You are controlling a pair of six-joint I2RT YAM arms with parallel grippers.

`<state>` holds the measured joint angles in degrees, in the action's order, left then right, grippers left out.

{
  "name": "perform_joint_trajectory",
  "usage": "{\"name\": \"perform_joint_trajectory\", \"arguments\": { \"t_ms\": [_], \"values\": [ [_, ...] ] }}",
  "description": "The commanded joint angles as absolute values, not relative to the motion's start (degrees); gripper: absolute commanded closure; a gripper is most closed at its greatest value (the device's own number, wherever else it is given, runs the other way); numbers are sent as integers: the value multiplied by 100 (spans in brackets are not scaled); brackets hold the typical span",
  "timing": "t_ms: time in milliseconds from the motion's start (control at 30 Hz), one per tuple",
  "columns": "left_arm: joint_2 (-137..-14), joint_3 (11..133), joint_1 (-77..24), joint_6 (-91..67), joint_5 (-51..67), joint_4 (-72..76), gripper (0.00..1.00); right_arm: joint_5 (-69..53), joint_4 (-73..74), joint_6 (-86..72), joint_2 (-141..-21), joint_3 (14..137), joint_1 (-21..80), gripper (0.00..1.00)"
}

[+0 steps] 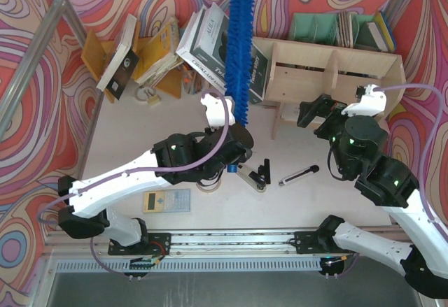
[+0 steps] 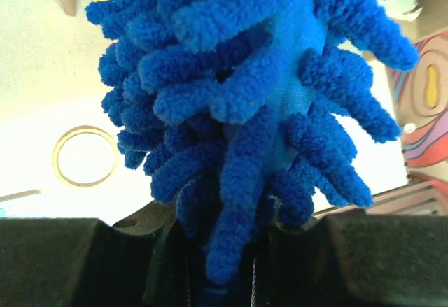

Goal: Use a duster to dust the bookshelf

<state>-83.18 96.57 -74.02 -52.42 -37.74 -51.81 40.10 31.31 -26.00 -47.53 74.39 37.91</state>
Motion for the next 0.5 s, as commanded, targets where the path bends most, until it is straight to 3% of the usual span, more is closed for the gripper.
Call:
{"name": "perform_joint_trajectory", "arguments": {
  "t_ms": [0,467],
  "values": [
    [-8420,10053,-7464,-5972,-4258,-5530,100,4165,3175,-2700,-4632,7321,3814,1],
    [-8758,9529,-7436,-6375,-3514,-5146,100,4138,3096,-2450,-4541,7198,3810,1]
  ]
}}
